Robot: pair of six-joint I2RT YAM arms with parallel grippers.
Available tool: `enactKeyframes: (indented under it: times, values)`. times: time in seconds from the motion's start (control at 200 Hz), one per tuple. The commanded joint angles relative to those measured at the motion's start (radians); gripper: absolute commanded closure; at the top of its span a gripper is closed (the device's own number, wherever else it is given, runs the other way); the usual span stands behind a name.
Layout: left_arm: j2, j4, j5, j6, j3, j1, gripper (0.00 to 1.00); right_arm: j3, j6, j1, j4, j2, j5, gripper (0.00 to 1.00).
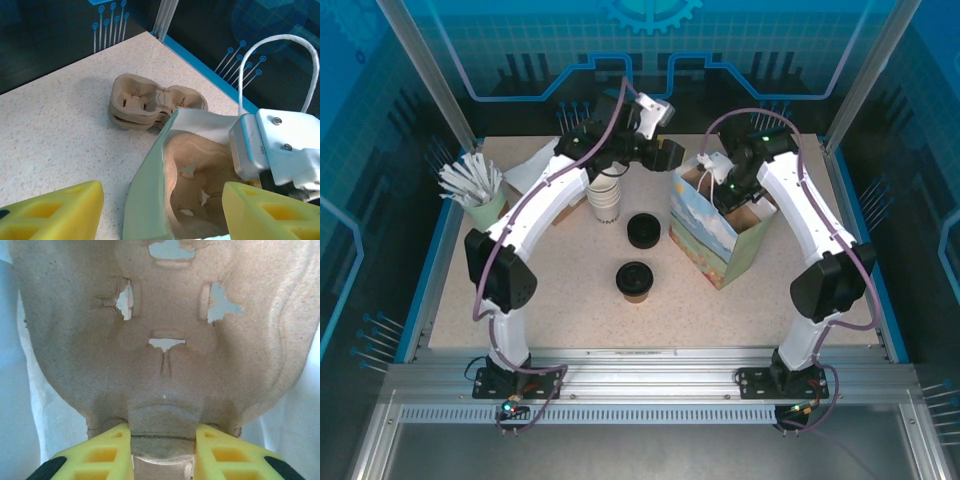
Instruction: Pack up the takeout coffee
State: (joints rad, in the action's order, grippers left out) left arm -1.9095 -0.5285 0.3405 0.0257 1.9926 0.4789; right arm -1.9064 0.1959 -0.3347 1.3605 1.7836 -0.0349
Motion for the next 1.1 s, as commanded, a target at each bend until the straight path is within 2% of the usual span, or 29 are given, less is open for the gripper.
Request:
enactKeyframes:
  times: [0.0,0.245,0.39,0.79,0.98,1.095]
  values:
    - [0.113,0.075,-0.054,0.051,-0.116,-0.021,0.34,0.035,-0.007,-0.009,-0.007,0.011,0.024,0.71]
    - [0.343,0.239,-0.106,0.134,-0.431,-0.022,0.33,0.099,-0.021,-0.017,-0.054,0.007,0.028,0.71]
    - [0.434,0.29,-0.108,0.172,-0.553,-0.022,0.33,0.122,-0.027,-0.017,-0.082,0.017,0.03,0.7]
    - [0.535,0.309,-0.123,0.193,-0.689,-0.02,0.32,0.147,-0.034,-0.017,-0.127,0.003,0.064,0.69]
    - [0.538,0.388,0.033,0.276,-0.723,-0.004,0.33,0.108,-0.031,-0.007,-0.107,-0.009,0.07,0.69]
    - [0.534,0.419,0.045,0.29,-0.71,0.078,0.33,0.107,-0.032,-0.006,-0.106,-0.006,0.072,0.69]
